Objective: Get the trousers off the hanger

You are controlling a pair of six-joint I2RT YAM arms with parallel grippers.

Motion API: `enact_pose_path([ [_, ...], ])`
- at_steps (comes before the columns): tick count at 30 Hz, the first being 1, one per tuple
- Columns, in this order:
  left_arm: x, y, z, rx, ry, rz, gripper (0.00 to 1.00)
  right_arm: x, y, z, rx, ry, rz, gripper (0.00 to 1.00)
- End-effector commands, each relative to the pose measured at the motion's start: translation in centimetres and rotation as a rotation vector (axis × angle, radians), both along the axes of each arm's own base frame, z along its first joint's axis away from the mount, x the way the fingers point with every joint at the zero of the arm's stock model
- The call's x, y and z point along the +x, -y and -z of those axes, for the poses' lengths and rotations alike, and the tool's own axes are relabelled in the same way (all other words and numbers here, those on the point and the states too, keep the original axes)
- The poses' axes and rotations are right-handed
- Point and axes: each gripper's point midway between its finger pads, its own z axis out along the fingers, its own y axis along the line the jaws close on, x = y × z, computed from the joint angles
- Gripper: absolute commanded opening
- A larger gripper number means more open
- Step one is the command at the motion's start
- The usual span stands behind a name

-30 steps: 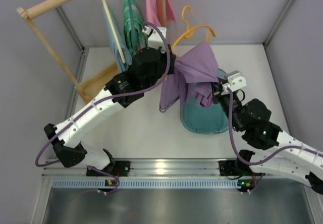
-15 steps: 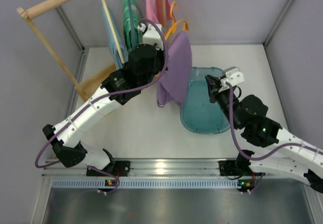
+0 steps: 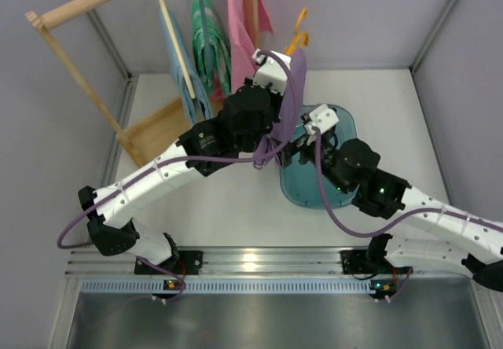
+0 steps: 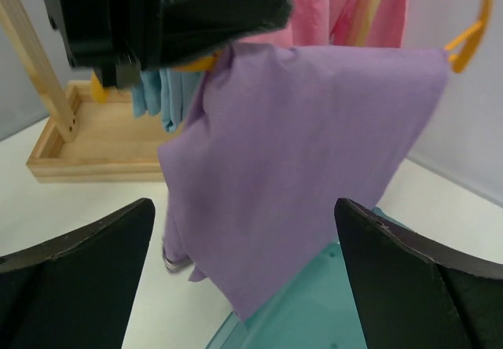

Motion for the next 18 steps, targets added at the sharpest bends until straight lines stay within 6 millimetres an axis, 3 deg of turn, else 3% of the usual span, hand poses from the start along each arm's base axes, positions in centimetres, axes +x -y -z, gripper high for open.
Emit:
enact_pose_path([
  [1,-0.8,-0.3,-7.4,-0.144,0.187,-0.062,0.0,0.5,-1.9,-2.2,0.069,0.022,-0.027,0.99],
  [9,-1.2,-1.1,-8.7,-0.187,0.212,-0.085,0.0,2.6,-2.1,-2.1,0.053,0.052,0.073,0.99],
  [10,-1.3,-1.1,-9.0,-0.202,0.213,-0.078,0.0,3.2,-2.1,-1.5,0.034,0.048,0.111,0.95],
  [11,-1.4,-1.1,-9.1,-0.207,0.213,-0.072,0.0,3.5,-1.9,-1.5,0.021,0.06,0.134,0.83],
  [12,-1.5,-1.2,-9.3,-0.214,0.215,-0.069,0.0,3.9,-1.7,-1.2,0.009,0.062,0.158,0.79],
  [15,-1.7,-1.6,-9.5,-0.217,0.219,-0.069,0.0,4.4,-1.0,-0.2,-0.024,0.063,0.21,0.66],
  [18,-1.8,-1.9,-9.7,-0.221,0.225,-0.07,0.0,3.7,-0.9,-0.5,-0.004,0.086,0.172,0.57],
])
